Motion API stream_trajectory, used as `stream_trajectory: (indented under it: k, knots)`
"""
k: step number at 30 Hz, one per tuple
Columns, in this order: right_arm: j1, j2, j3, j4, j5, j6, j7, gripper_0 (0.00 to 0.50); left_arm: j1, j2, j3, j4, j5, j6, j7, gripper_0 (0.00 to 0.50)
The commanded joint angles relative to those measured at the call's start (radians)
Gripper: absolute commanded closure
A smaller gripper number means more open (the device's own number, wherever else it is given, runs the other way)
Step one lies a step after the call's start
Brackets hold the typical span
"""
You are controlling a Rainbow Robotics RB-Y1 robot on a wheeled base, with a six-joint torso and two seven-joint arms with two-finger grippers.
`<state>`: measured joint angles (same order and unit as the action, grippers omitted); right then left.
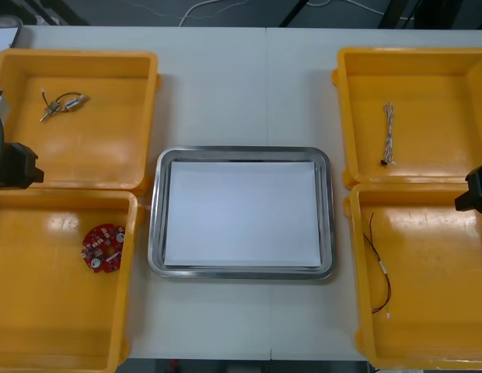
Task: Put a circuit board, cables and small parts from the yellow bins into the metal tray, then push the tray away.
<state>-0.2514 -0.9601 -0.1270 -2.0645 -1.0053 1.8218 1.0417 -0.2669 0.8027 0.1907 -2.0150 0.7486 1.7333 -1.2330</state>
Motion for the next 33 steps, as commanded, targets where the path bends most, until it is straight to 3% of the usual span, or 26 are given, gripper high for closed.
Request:
stream_trajectory:
  k: [1, 16, 25, 33]
  knots:
    - [0.012, 0.009, -0.032, -0.016, 0.007, -0.009, 0.015, 0.000, 0.012, -0.008, -0.011, -0.021, 0.003, -0.009, -0.066, 0.000]
    - [0.012, 0.009, -0.032, -0.016, 0.007, -0.009, 0.015, 0.000, 0.012, -0.008, -0.011, -0.021, 0.003, -0.009, -0.066, 0.000]
    - [0.100, 0.026, -0.039, -0.052, 0.001, -0.024, 0.014, 0.000, 0.009, -0.005, -0.010, -0.024, 0.005, -0.004, -0.062, 0.000]
    - [0.221, 0.100, -0.069, -0.164, 0.080, -0.038, 0.031, 0.000, -0.046, 0.032, 0.032, -0.033, 0.077, 0.112, -0.049, 0.019]
